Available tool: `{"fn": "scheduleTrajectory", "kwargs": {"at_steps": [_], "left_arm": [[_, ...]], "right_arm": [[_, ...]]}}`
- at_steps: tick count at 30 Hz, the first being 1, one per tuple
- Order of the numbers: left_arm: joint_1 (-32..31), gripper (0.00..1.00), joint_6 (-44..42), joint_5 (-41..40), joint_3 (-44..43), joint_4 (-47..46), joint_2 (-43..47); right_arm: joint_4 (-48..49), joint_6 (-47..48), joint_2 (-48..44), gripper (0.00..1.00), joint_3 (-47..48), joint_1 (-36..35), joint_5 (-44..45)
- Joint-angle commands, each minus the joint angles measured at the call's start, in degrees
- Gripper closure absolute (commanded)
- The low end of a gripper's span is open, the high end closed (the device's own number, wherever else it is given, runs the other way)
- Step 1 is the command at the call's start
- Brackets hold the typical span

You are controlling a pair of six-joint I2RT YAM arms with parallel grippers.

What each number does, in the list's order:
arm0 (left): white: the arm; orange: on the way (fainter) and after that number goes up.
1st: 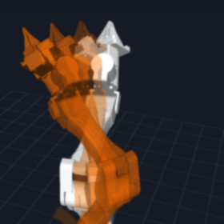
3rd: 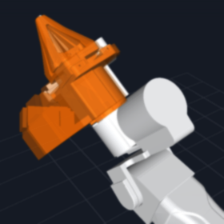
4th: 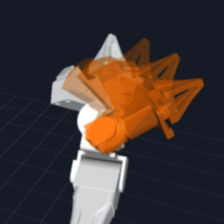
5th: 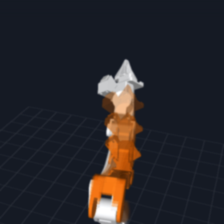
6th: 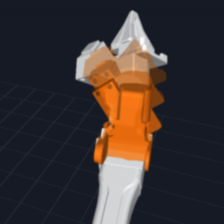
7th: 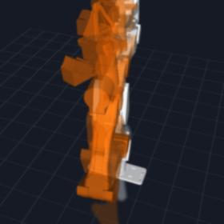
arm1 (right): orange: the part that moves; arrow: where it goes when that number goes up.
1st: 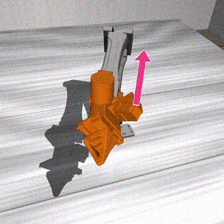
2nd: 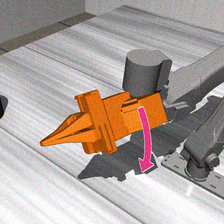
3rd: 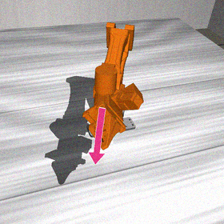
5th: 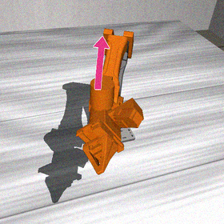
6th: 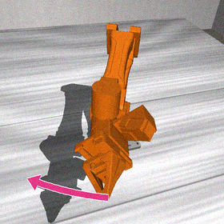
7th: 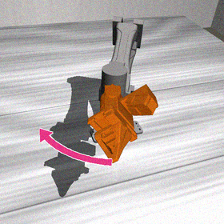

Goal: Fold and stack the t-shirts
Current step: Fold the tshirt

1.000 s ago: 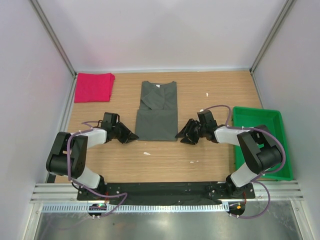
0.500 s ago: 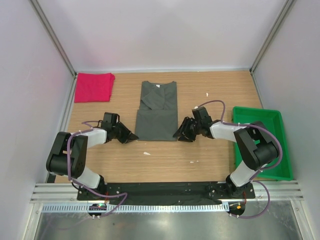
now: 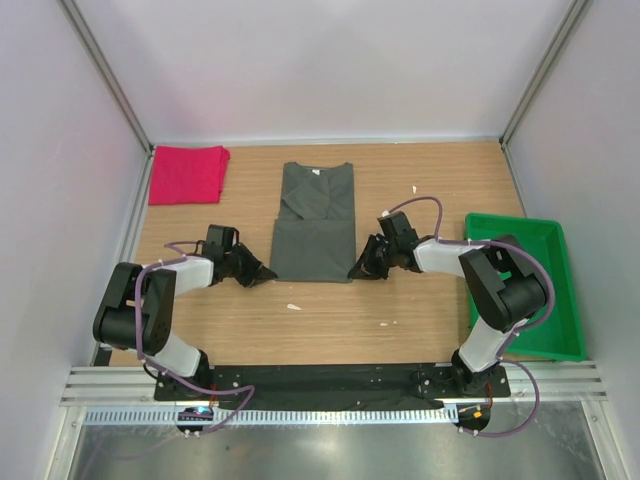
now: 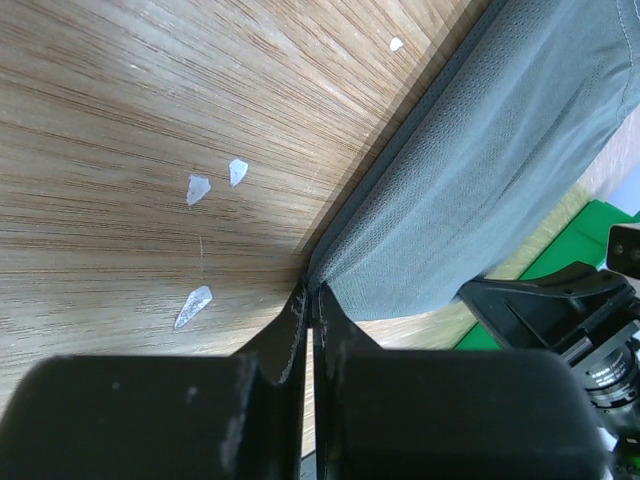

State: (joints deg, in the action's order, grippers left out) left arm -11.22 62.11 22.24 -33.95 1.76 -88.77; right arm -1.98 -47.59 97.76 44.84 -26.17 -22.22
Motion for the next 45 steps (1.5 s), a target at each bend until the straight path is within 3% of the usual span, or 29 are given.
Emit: {"fn": "scheduleTrajectory", "kwargs": {"at_steps": [1,3,13,22,27,34,40,45], "left_arm": [[0.1,1.0,-3.1,-1.6,1.8,2.1,0.0],[0.1,1.0,-3.6,-1.2,2.1,2.2,1.2],[-0.9,1.0,-6.8,1.0,4.2,9.7,15.3],[-7.0,1.0,-5.7,-0.2,7.9,26.5,38.2],[-7.7,1.0,-3.5,0.0,10.8,37.2,55.7],[-7.7,1.0,0.7,4.2,11.8,51.9,70.5],[-7.7,1.0,-1.0,3.8,5.0,59.0,71.4],[-7.7,1.0,-3.3,1.5,-2.3,58.6,64.8]], "right_arm": [[-2.9,2.4,2.0,0.92,-0.2,-0.8,3.1],[-2.9,1.8,1.4,0.99,-0.7,-1.1,3.0],[-5.5,-0.7,-7.3,0.99,-4.5,-3.7,1.7],[-9.9,-5.1,-21.2,0.99,-12.5,-11.4,3.8],[-13.2,-11.3,-32.6,0.99,-17.6,-17.4,5.2],[-19.1,-17.8,-42.5,0.99,-19.8,-23.1,6.4],[-23.2,-19.0,-44.4,0.99,-15.1,-24.4,5.3],[-23.6,-21.8,-44.1,0.99,-9.3,-23.4,3.5]]}}
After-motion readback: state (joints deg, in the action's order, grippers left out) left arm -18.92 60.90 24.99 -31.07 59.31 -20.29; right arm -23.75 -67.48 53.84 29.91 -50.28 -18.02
